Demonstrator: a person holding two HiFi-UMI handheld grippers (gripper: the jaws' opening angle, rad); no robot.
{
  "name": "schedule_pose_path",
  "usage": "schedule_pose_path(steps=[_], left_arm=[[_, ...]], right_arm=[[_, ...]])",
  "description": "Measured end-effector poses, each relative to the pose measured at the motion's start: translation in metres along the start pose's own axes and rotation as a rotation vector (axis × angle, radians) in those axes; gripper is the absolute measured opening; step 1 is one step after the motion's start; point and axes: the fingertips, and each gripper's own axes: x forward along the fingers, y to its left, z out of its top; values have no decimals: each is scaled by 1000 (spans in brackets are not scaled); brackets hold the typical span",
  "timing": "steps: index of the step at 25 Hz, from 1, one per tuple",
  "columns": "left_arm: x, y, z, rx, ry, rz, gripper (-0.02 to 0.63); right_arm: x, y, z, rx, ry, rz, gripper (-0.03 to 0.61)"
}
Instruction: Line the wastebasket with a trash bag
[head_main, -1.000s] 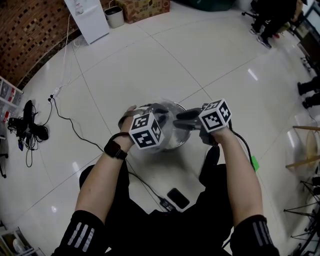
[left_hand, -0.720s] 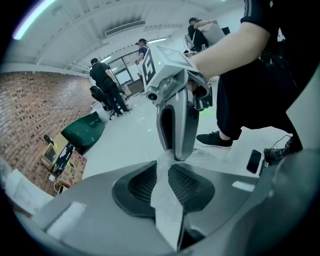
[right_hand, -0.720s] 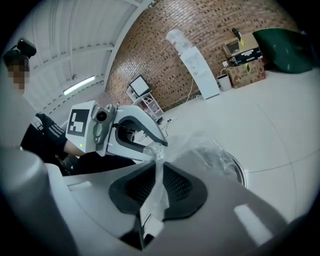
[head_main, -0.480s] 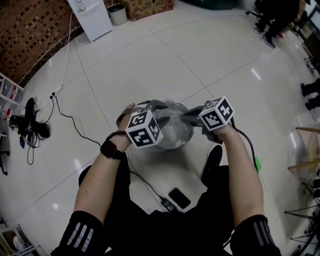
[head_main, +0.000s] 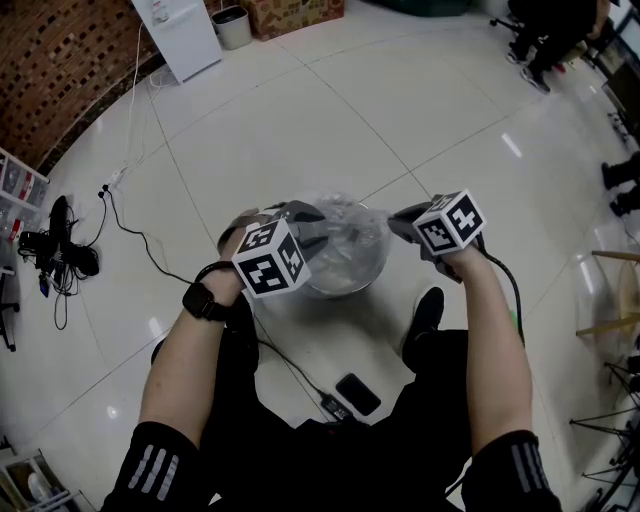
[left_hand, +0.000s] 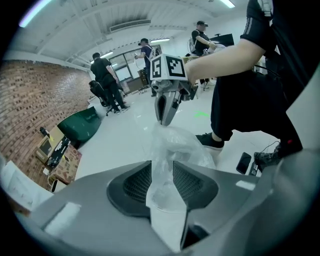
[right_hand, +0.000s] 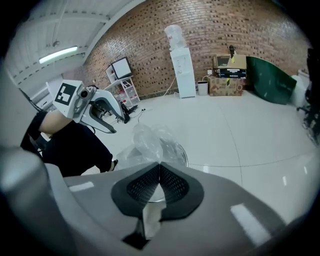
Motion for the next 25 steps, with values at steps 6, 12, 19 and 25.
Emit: schedule_pose_path(steps=[6,12,19,25], left_arm=[[35,1,-50,5,187,2,157],[43,19,-86,-75,257,51,158],[55,15,-110,-100,291,52,135],[61,29,-120,-163,284,54,63]], right_arm=[[10,-17,-25,-13,108,-85,8],[26,-38,-60,2,208,-108,8],[41,-58,-76,15,224,-177,8],[61,-52,-73,-8,235,-167,8]])
